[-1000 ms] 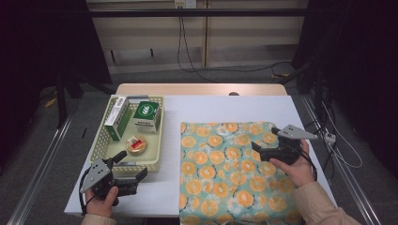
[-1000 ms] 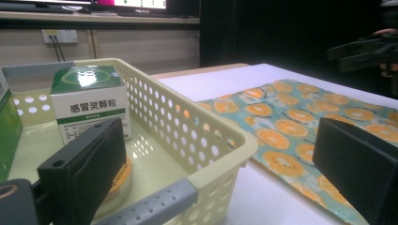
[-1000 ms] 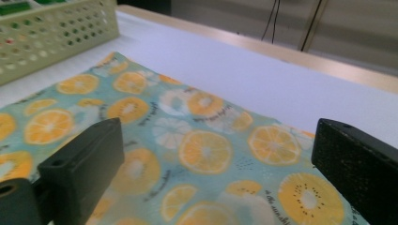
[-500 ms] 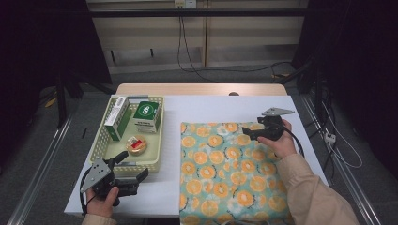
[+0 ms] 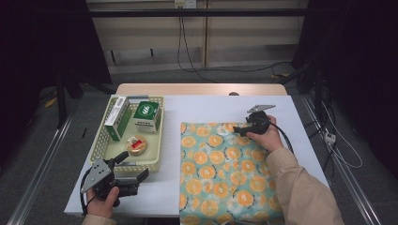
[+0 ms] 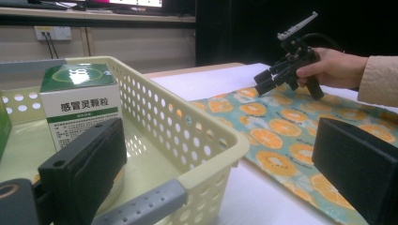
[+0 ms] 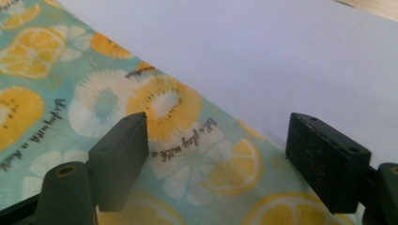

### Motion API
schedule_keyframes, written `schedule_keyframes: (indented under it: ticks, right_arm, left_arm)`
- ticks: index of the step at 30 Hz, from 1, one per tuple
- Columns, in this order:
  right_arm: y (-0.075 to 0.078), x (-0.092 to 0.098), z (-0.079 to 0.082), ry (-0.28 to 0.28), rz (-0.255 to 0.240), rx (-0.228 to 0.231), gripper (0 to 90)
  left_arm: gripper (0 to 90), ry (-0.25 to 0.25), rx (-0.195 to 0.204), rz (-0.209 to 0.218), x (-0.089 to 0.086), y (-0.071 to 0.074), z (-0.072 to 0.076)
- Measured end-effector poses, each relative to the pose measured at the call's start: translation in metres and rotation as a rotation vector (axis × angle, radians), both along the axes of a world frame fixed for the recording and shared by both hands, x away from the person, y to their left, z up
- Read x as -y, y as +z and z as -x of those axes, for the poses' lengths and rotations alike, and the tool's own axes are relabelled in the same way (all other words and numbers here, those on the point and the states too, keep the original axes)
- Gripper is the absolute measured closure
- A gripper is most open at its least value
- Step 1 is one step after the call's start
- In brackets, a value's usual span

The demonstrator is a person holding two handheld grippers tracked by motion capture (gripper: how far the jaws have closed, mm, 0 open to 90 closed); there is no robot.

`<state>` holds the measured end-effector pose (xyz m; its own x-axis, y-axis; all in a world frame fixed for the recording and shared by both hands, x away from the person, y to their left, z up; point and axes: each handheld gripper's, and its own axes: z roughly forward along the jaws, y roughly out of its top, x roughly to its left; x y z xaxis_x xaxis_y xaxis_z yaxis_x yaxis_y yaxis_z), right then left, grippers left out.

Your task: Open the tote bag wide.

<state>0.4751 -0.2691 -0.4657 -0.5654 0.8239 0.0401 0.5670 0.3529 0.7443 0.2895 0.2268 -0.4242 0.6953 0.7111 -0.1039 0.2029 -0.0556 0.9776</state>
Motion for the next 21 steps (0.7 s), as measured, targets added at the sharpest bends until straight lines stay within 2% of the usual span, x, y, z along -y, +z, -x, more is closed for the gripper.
schedule_keyframes:
  ticks: [3, 7, 10, 15, 19, 21]
  right_arm:
    - [-0.0005, -0.0009, -0.0013, 0.01, 0.009, -0.009, 28.8]
    - [-0.0006, -0.0009, -0.0012, 0.009, 0.021, -0.008, 32.3]
    - [0.0006, 0.0024, 0.0003, 0.013, 0.022, -0.005, 46.9]
    - [0.0045, 0.0059, 0.0039, 0.056, 0.021, -0.032, 72.6]
    - [0.0052, 0.0045, 0.0047, 0.066, 0.015, -0.046, 85.3]
    - [0.0049, 0.0042, 0.0047, 0.066, 0.013, -0.045, 88.9]
  left_arm:
    - [3.5, 0.0, -0.001, -0.001, 0.0011, -0.0005, -0.0002]
    - [3.5, 0.001, 0.0, -0.006, 0.0014, -0.0007, -0.0009]
    - [3.5, -0.001, 0.004, -0.006, 0.0017, -0.0006, -0.0017]
    - [3.5, -0.005, 0.005, -0.009, 0.0021, -0.0006, -0.0035]
    - [3.5, -0.001, 0.007, -0.003, 0.0033, 0.0004, -0.0028]
    - [3.5, -0.002, 0.01, -0.006, 0.0033, 0.0007, -0.0027]
